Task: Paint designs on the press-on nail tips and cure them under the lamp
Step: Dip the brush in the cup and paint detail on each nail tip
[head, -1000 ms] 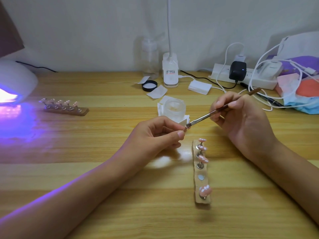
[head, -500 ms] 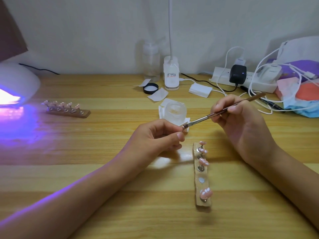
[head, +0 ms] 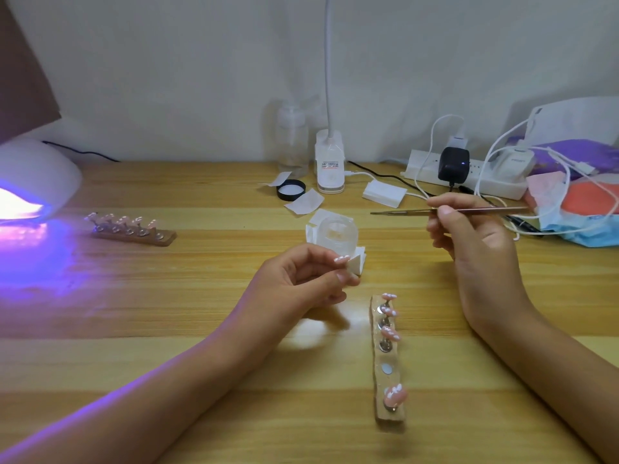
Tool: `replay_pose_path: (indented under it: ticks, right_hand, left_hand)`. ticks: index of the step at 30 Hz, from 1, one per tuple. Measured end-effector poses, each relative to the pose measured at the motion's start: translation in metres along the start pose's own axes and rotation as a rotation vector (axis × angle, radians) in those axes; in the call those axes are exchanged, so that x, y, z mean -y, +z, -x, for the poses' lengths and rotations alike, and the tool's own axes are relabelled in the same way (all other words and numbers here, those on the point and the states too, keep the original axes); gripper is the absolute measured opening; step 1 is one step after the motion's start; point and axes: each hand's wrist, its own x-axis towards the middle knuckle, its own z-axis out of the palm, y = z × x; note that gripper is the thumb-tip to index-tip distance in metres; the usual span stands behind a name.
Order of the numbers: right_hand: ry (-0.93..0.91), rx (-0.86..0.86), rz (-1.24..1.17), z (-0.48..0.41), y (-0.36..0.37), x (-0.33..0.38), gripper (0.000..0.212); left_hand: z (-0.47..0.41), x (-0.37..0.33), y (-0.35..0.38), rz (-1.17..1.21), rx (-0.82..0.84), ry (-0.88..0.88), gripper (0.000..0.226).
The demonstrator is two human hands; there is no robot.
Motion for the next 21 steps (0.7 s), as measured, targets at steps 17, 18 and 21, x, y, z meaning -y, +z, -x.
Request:
replay_pose_path:
  ticks: [17, 18, 21]
  right_hand:
    - [-0.346, 0.338, 0.55, 0.0, -0.001, -0.007, 0.043]
    - [-0.365, 0.353, 0.561, 0.001, -0.001, -0.007, 0.043]
    - [-0.393, 0.394, 0.628, 0.002, -0.001, -0.008, 0.045]
  left_hand:
    - [0.011, 0.001, 0.003, -0.384, 0.439, 0.036, 0.011]
    - [0.011, 0.002, 0.003, -0.389, 0.439, 0.035, 0.008]
    - [0.011, 0.005, 0.005, -0.442, 0.449, 0.06, 0.006]
